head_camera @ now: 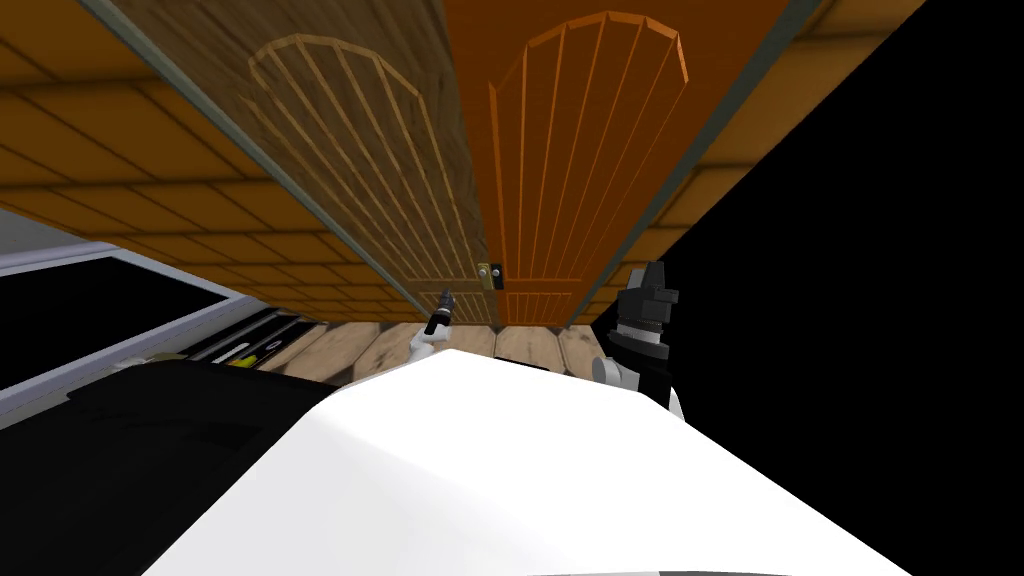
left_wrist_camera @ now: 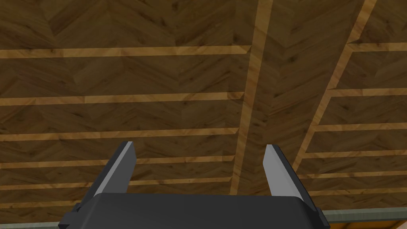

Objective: Pull the door open

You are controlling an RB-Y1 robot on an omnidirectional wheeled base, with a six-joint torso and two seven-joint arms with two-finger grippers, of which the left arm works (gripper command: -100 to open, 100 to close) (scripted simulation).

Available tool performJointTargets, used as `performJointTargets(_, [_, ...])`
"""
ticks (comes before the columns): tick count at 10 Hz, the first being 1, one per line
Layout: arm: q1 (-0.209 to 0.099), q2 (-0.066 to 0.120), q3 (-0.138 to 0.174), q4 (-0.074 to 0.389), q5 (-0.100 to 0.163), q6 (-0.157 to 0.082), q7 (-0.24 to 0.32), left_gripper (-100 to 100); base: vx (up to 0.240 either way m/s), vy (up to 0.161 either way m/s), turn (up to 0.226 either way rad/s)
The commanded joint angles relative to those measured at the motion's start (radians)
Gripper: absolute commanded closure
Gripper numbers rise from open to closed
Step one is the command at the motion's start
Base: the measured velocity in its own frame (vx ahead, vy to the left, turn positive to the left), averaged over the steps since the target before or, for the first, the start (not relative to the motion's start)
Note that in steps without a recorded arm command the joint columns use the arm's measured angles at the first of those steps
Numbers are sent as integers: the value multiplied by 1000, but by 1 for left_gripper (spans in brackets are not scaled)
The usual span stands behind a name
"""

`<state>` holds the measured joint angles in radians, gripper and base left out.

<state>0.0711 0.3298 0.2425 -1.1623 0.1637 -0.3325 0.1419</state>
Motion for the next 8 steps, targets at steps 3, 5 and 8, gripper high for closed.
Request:
performJointTargets(3, [-7, 13, 21, 41, 3, -13, -1, -100, 91, 76, 32])
performJointTargets(5, [-20, 5, 15, 42, 1, -14, -2, -100, 188, 31, -62])
performJointTargets(8, [-55, -19, -15, 33, -5, -17, -4, -100, 214, -17, -148])
